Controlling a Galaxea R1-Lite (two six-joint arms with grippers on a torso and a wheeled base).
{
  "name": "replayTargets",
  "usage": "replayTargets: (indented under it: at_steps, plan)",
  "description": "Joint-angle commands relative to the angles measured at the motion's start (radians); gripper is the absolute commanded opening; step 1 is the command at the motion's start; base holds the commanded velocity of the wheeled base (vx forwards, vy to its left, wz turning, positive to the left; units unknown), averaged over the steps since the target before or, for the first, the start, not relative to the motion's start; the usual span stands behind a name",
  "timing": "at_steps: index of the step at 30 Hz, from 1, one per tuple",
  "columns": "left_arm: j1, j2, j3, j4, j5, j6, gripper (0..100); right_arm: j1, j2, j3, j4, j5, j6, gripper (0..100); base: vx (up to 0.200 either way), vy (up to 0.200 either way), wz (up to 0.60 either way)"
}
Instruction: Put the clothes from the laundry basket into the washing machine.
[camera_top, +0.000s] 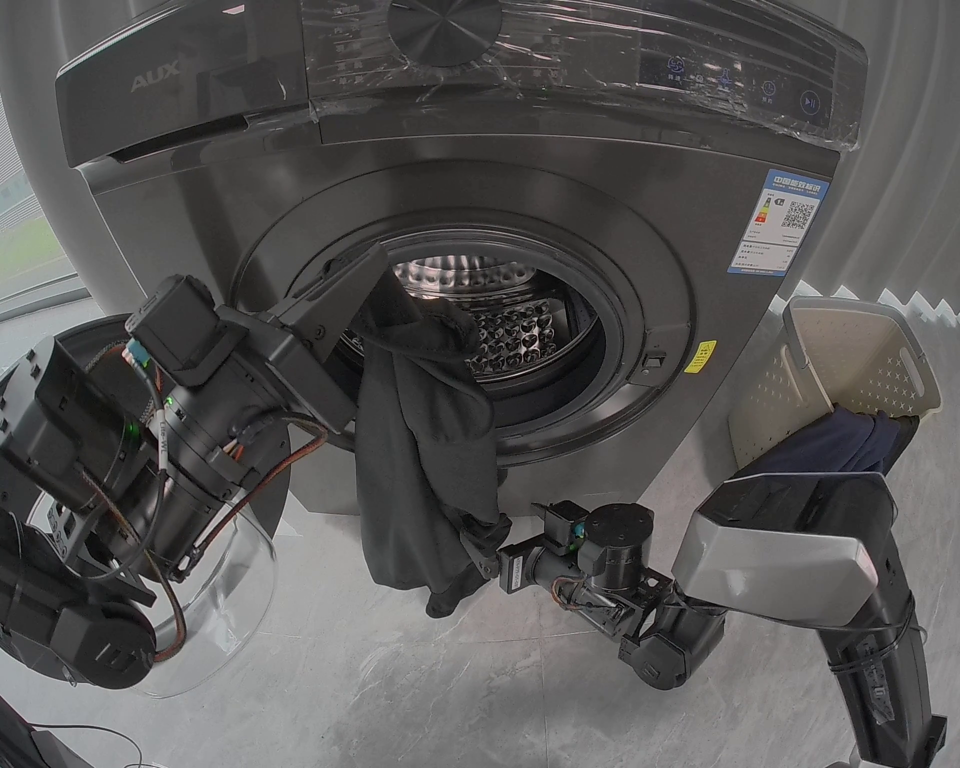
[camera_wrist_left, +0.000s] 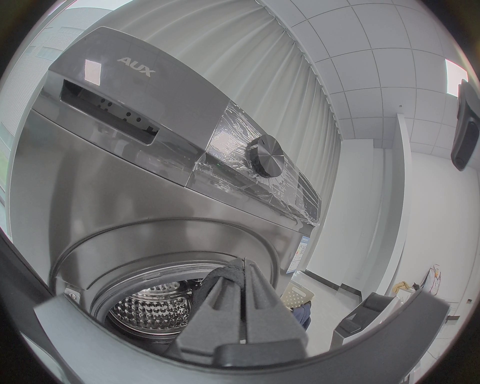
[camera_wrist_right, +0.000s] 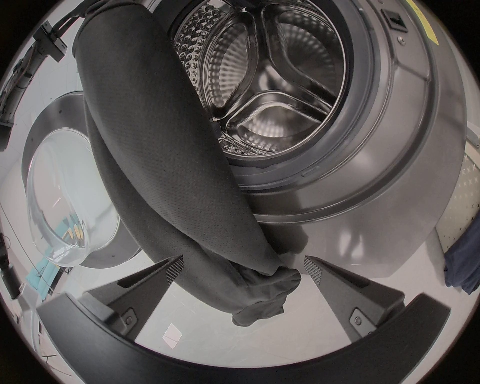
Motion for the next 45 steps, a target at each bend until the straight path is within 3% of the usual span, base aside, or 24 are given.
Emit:
replayTargets:
  at_steps: [1, 8, 9, 15, 19, 32, 45]
  plan:
    - [0.001, 0.001, -0.001, 0.0, 0.001, 0.001, 0, -0.011, 0.064, -0.078, -0.004, 0.007, -0.004, 100, 0.0, 0.0, 0.0]
    - [0.001, 0.001, -0.004, 0.0, -0.001, -0.001, 0, -0.008, 0.08, -0.142, -0.002, 0.007, -0.006, 100, 0.0, 0.0, 0.0]
    - [0.001, 0.001, -0.004, 0.0, -0.001, -0.001, 0, -0.006, 0.081, -0.148, -0.002, 0.007, -0.006, 0, 0.0, 0.0, 0.0]
    - [0.003, 0.001, -0.006, 0.0, -0.001, -0.004, 0, -0.002, 0.084, -0.187, -0.005, 0.007, -0.004, 0, 0.0, 0.0, 0.0]
    - [0.012, 0.001, -0.003, 0.0, -0.001, -0.005, 0, -0.009, 0.055, -0.154, -0.005, 0.004, -0.004, 0, 0.0, 0.0, 0.0]
    - [0.093, 0.016, 0.022, 0.001, -0.002, -0.007, 0, -0.065, -0.399, 0.226, -0.013, 0.001, -0.003, 0, 0.0, 0.0, 0.0]
    - [0.162, 0.013, 0.075, 0.0, -0.004, -0.01, 0, -0.131, -0.69, 0.389, -0.016, -0.005, 0.012, 0, 0.0, 0.0, 0.0]
